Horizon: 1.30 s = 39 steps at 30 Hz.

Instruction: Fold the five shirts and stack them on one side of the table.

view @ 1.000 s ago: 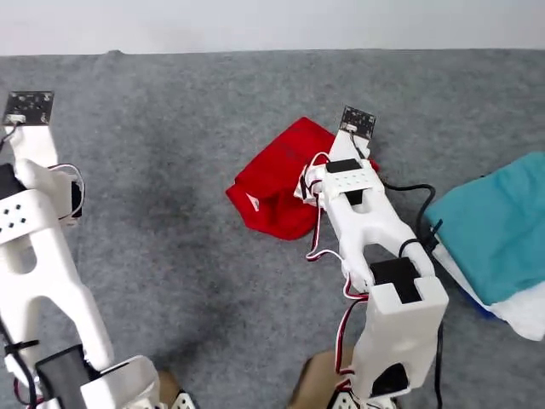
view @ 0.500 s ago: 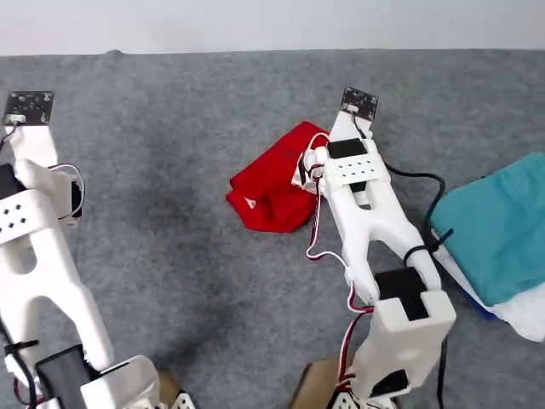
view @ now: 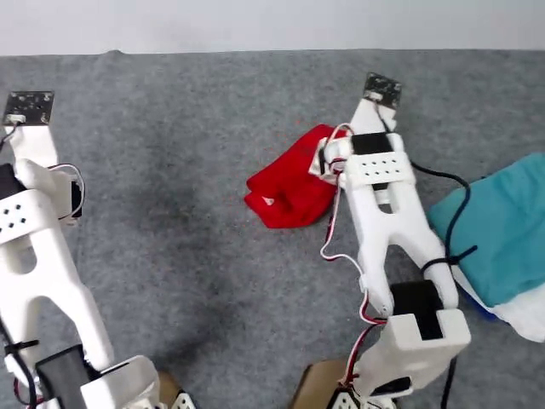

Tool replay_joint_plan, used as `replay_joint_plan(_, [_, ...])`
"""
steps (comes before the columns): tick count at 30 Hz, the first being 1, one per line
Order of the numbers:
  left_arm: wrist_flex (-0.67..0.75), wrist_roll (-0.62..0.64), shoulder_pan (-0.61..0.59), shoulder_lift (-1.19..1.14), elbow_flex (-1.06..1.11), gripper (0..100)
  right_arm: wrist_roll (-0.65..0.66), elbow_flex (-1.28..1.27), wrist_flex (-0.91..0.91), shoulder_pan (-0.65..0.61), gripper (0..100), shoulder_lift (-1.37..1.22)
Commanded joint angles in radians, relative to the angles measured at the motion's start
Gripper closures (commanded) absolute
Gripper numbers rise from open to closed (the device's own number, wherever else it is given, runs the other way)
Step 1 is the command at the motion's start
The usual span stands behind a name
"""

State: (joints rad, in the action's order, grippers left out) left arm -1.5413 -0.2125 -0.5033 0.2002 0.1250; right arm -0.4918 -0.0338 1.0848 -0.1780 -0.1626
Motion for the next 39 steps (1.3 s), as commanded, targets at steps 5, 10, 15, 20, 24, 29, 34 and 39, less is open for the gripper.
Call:
replay_joint_plan(5, [0.006, -0.003, 0.018, 0.037, -0.007, 100, 0.055, 0.071, 0.002, 0.085, 98.9, 0.137])
replay_joint_plan(10, [0.0, -0.003, 0.068, 0.037, -0.007, 100, 0.063, 0.071, 0.005, 0.108, 98.9, 0.199])
replay_joint_plan(15, [0.0, -0.003, 0.092, 0.037, -0.007, 100, 0.1, 0.071, 0.005, 0.133, 98.9, 0.249])
replay_joint_plan(20, [0.0, -0.003, 0.092, 0.037, -0.007, 100, 0.157, 0.071, 0.005, 0.2, 98.9, 0.265])
replay_joint_plan(24, [0.0, -0.002, 0.092, 0.037, -0.007, 100, 0.221, 0.069, 0.004, 0.266, 98.9, 0.26])
replay_joint_plan(29, [0.0, -0.002, 0.092, 0.037, -0.007, 100, 0.273, 0.069, 0.004, 0.344, 98.9, 0.263])
replay_joint_plan(34, [0.0, -0.002, 0.092, 0.037, -0.007, 100, 0.315, 0.072, 0.004, 0.414, 98.9, 0.271])
replay_joint_plan(39, [-0.014, -0.002, 0.092, 0.037, -0.002, 100, 0.353, 0.078, 0.005, 0.476, 98.9, 0.292])
